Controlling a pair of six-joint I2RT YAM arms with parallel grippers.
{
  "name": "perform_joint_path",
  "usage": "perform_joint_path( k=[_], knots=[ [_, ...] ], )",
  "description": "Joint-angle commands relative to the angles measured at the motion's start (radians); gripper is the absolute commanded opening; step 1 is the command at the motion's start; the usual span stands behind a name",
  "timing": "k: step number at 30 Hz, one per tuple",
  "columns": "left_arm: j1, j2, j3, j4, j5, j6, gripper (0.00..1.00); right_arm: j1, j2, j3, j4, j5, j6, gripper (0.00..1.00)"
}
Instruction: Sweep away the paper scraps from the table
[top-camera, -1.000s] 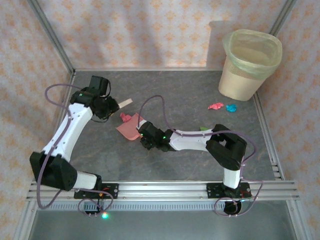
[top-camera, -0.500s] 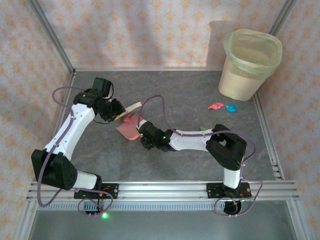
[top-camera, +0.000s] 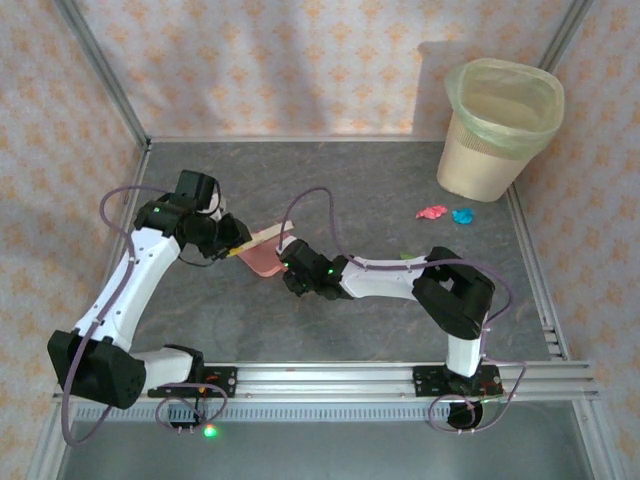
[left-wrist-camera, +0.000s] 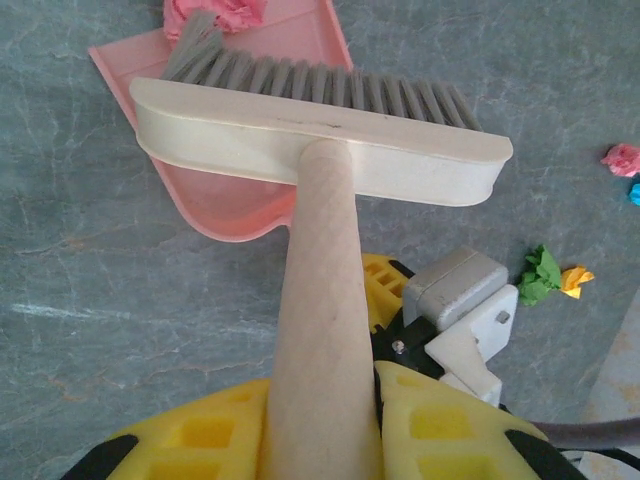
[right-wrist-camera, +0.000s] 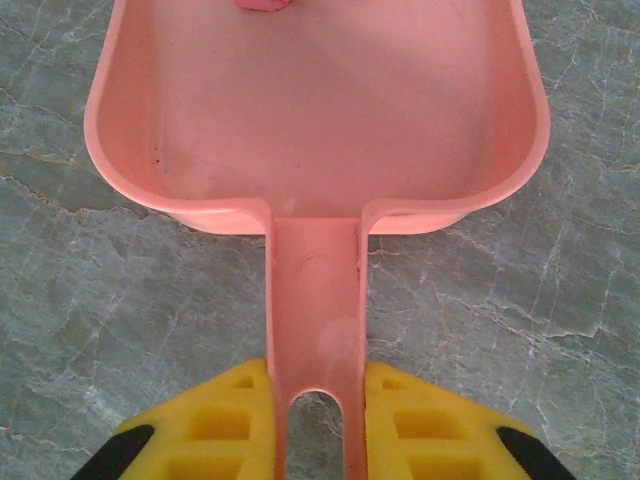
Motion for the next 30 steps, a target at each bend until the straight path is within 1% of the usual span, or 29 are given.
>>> perform_joint_path(
  k=[1,3,5,9,12,14,20,22,24,27,30],
  knots=[
    [0.007,-0.055,0.054,0.017,-0.025,-0.018,0.00,-0.006,0.002,-0.002,-0.002,0.008,0.021,0.00],
    [0.008,-0.039,0.098,0.018,-0.010,-0.022,0.00,-0.006,0.002,-0.002,-0.001,0.009,0.020,0.00],
    [0.009,-0.018,0.147,0.002,-0.019,-0.021,0.00,-0.006,0.001,-0.003,-0.001,0.007,0.020,0.00],
    [0.019,0.016,0.196,0.002,-0.082,-0.021,0.00,-0.006,0.002,-0.004,0.000,0.006,0.019,0.00],
    [0.042,0.043,0.196,-0.001,-0.152,-0.020,0.00,-0.007,0.001,-0.004,0.000,0.004,0.017,0.00],
    [0.058,0.068,0.186,-0.005,-0.172,-0.010,0.00,-0.006,0.002,-0.004,0.000,0.004,0.018,0.00],
    [0.097,0.140,0.138,0.004,-0.129,0.023,0.00,-0.006,0.009,0.001,-0.002,0.000,0.020,0.00],
    [0.094,0.163,0.122,0.011,-0.076,0.033,0.00,-0.006,0.018,0.007,-0.008,-0.005,0.021,0.00],
    [0.085,0.176,0.109,0.017,-0.036,0.043,0.00,-0.006,0.023,0.013,-0.013,-0.006,0.024,0.00],
    [0.056,0.174,0.100,-0.004,-0.014,0.067,0.00,-0.006,0.025,0.012,-0.007,0.003,0.030,0.00],
    [0.036,0.137,0.081,-0.024,0.011,0.083,0.00,-0.006,0.024,0.011,-0.006,0.005,0.032,0.00]
  ],
)
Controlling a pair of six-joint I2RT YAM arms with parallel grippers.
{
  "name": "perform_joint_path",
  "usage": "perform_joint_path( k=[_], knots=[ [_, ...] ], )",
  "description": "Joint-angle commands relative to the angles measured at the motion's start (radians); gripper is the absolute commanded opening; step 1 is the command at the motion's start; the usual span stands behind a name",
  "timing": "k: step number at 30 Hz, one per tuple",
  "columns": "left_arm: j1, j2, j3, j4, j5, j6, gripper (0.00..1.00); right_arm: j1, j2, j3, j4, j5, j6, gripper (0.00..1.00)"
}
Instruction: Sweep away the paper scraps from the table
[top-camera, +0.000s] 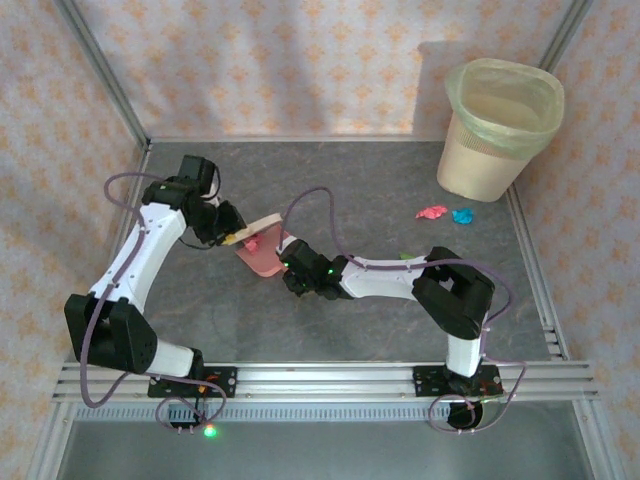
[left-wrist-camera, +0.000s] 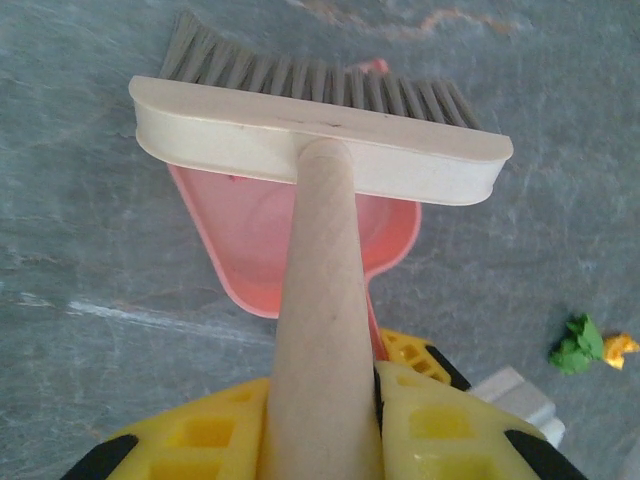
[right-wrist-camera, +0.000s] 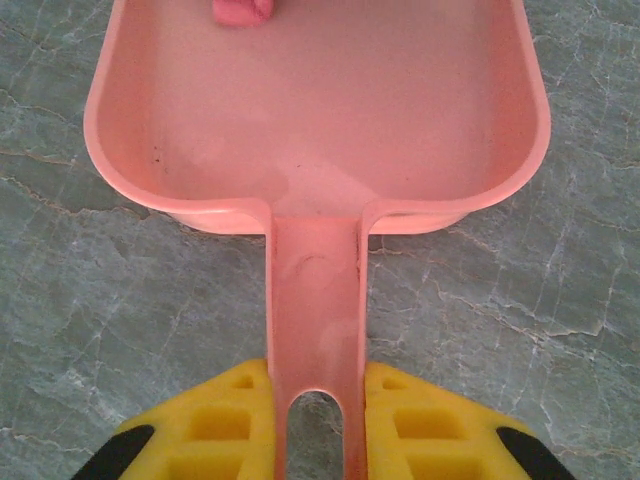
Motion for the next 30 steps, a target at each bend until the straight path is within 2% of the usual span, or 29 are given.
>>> perform_joint_path(
  k=[1,6,8,12,18,23,27,30],
  knots=[
    [-0.022,-0.065,-0.024,-0.028,0.062,0.046,0.00,-0.006,0.024,0.010,-0.006,0.011,0.023,0.00],
    [-0.022,-0.147,-0.060,-0.042,0.158,0.069,0.00,-0.010,0.024,0.012,-0.005,0.009,0.026,0.00],
    [-0.021,-0.165,-0.055,-0.065,0.144,0.083,0.00,-0.012,0.022,0.011,-0.006,0.007,0.027,0.00],
    [0.004,-0.220,-0.052,-0.067,0.082,0.067,0.00,-0.012,0.014,0.003,0.000,0.005,0.028,0.00],
    [0.095,-0.282,0.003,-0.031,-0.061,-0.006,0.00,-0.012,0.010,-0.008,0.019,-0.018,0.022,0.00],
    [0.163,-0.262,0.027,0.023,-0.216,-0.103,0.00,-0.002,0.031,0.007,0.016,-0.040,0.014,0.00],
    [0.250,-0.247,-0.036,0.164,-0.224,-0.221,0.00,0.012,0.045,0.021,0.002,-0.034,0.000,0.00],
    [0.322,-0.204,0.010,0.176,-0.296,-0.248,0.00,0.017,0.049,0.023,0.000,-0.037,-0.003,0.00]
  ],
)
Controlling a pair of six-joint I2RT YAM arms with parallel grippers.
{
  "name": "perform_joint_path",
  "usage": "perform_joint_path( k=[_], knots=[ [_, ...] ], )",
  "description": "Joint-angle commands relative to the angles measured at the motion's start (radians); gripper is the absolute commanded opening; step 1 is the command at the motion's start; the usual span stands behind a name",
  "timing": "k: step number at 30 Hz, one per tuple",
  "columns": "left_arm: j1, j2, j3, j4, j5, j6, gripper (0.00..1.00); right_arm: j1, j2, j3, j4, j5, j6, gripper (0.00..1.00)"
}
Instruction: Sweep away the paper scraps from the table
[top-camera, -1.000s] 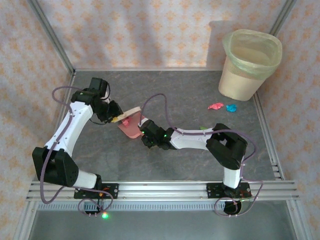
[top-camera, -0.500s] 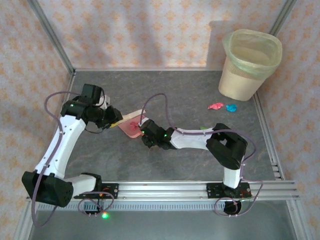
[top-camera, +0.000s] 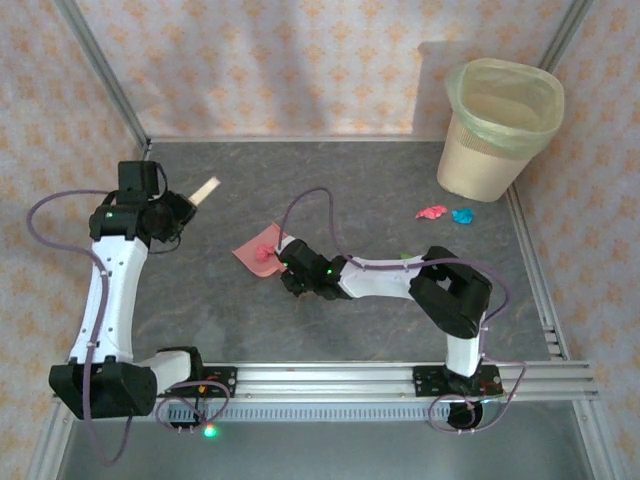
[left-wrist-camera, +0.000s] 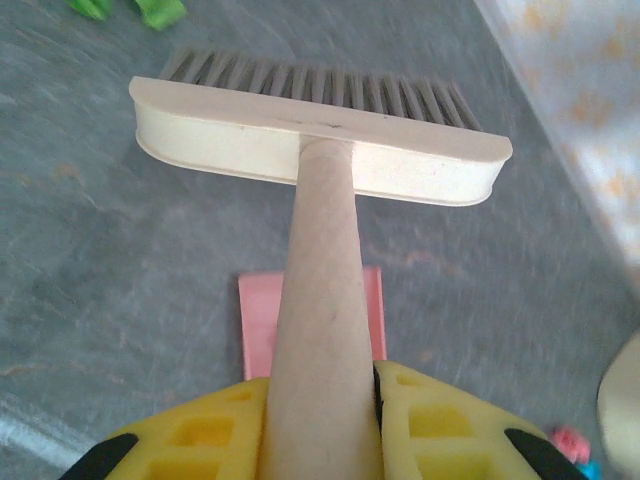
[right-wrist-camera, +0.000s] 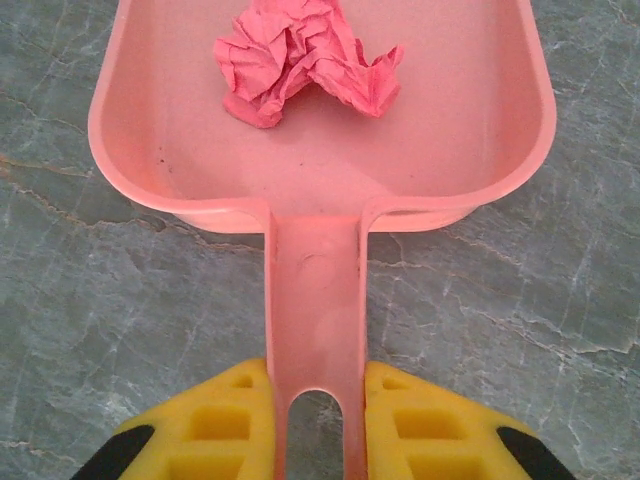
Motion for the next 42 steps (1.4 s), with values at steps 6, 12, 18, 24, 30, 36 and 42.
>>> perform_joint_path(
  k=[6,12,18,24,30,36,42],
  knots=[
    [0.209,0.164,0.085,0.133,-0.146,-0.127,0.00,0.014,0.056,0.044,-0.052,-0.019,-0.010,0.00],
    [0.260,0.371,0.217,0.061,-0.076,-0.077,0.00,0.016,0.069,0.058,-0.060,-0.030,-0.014,0.00],
    [0.260,0.477,0.225,0.078,0.053,-0.066,0.00,0.016,0.067,0.055,-0.058,-0.029,-0.015,0.00],
    [0.217,0.451,0.165,0.107,0.104,-0.039,0.00,0.017,0.063,0.054,-0.055,-0.027,-0.015,0.00],
    [0.131,0.369,0.047,0.147,0.157,-0.033,0.00,0.017,0.057,0.046,-0.050,-0.025,-0.016,0.00],
    [0.042,0.225,-0.147,0.211,0.202,-0.045,0.00,0.016,0.056,0.044,-0.047,-0.037,-0.018,0.00],
    [-0.055,0.126,-0.213,0.206,0.240,-0.043,0.00,0.017,0.059,0.048,-0.054,-0.046,-0.023,0.00]
  ],
)
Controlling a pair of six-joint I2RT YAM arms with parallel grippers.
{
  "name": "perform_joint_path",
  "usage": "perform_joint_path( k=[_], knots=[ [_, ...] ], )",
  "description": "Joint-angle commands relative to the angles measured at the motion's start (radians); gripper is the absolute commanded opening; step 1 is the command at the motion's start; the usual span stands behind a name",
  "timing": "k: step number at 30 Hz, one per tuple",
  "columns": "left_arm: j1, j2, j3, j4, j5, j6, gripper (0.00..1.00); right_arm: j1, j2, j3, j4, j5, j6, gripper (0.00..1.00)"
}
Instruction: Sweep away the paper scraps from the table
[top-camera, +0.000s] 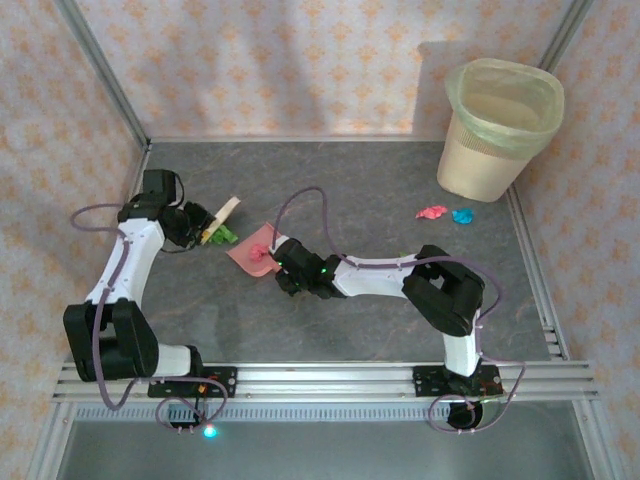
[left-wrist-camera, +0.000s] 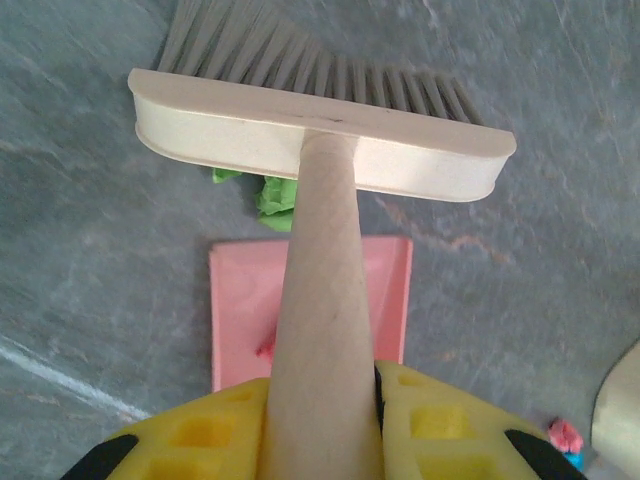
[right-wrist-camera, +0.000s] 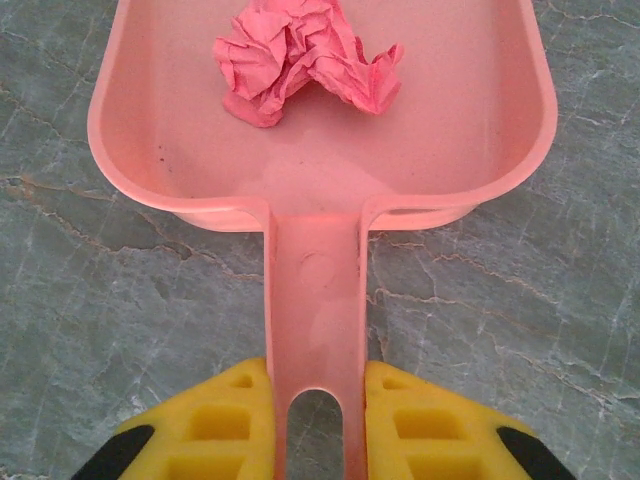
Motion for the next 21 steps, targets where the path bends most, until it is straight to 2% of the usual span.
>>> perform_joint_path(
  k=[1,8,21],
  knots=[
    [-0.050,-0.052,-0.024,0.002,0.047,0.006,0.00,0.010,0.015,-0.002,-0.053,-0.034,-0.012,0.00],
    [-0.102,-0.130,-0.110,0.033,0.080,-0.020,0.00,0.009,0.014,-0.004,-0.048,-0.037,-0.012,0.00],
    [-0.187,-0.169,-0.125,-0.031,0.174,0.062,0.00,-0.012,0.001,-0.021,-0.034,-0.036,0.013,0.00]
  ],
)
